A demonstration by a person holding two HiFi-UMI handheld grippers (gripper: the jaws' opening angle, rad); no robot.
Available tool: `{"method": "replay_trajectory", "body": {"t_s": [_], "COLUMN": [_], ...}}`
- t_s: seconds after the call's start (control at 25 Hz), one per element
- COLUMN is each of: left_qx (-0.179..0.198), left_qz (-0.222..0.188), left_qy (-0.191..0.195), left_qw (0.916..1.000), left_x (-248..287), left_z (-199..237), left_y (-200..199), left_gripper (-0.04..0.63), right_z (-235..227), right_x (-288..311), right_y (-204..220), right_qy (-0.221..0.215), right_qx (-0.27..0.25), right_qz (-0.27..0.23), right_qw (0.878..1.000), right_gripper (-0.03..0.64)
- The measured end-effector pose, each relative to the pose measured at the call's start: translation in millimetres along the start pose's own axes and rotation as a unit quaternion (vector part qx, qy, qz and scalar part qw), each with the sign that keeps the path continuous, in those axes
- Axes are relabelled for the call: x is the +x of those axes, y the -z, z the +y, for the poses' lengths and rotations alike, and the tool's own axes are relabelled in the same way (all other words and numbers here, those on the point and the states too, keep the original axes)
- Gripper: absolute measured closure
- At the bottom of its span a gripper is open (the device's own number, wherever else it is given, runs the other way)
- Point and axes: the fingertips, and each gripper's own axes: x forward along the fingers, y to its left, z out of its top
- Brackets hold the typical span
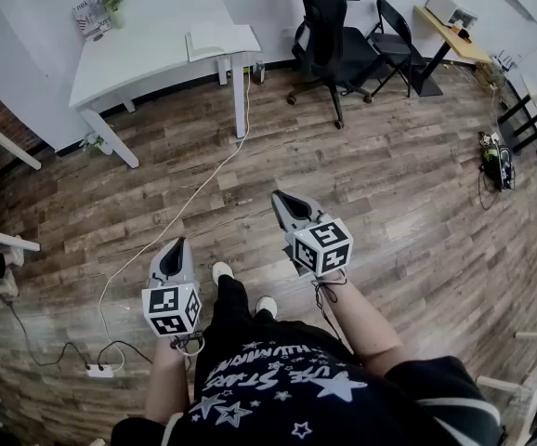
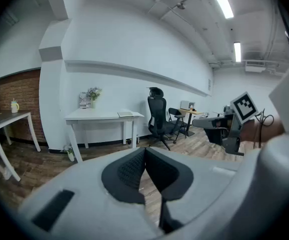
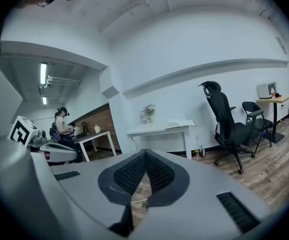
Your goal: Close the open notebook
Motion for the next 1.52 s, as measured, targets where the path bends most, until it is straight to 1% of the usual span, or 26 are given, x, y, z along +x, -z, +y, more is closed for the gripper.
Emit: {"method": "replay_trajectory", "body": {"t_s": [0.32,0.52,0.76,0.92,1.08,1.12,1.16,1.2,1.36,1.52], "left_qx": [-0.004,-0.004,0.007,0.012,0.012,0.013,0.013,0.014,0.018,0.016], "left_qz": [0.001,0.002,-0.018,-0.032,-0.043,-0.047,-0.049,-0.052,-0.056,-0.053], "left_qy": [-0.001,0.001,0.004,0.012,0.022,0.024,0.027,0.029,0.04,0.048], "left_qw": [1.0,1.0,0.9998,0.9993,0.9987,0.9985,0.9983,0.9981,0.9974,0.9973], "left_x": [-11.6,-8.6,17.6,49.0,82.5,91.3,99.8,107.8,133.3,151.9], "left_z": [-4.5,-0.1,21.2,43.2,69.0,76.9,85.4,94.0,127.6,155.2], "left_y": [10.0,4.3,-26.4,-53.6,-78.9,-84.9,-90.7,-96.2,-112.5,-119.8], "left_gripper": [0.576,0.576,0.576,0.577,0.577,0.575,0.577,0.577,0.577,0.577], "right_z": [3.8,-0.3,-8.5,-22.9,-37.7,-40.3,-42.3,-44.2,-49.2,-47.8], "right_x": [-9.2,-2.0,22.3,51.2,89.6,100.4,111.4,122.6,168.0,205.8], "right_y": [6.2,-2.3,-32.6,-63.0,-88.5,-94.7,-100.7,-106.2,-118.6,-123.4], "right_qy": [0.003,0.007,0.012,0.028,0.045,0.046,0.048,0.049,0.053,0.053], "right_qx": [-0.004,-0.004,-0.017,-0.003,-0.012,-0.013,-0.013,-0.011,0.015,0.03], "right_qz": [0.0,-0.004,-0.026,-0.057,-0.064,-0.065,-0.067,-0.068,-0.066,-0.06], "right_qw": [1.0,1.0,0.999,0.998,0.997,0.997,0.997,0.996,0.996,0.996], "right_gripper": [0.617,0.617,0.617,0.615,0.608,0.571,0.552,0.551,0.482,0.443]}}
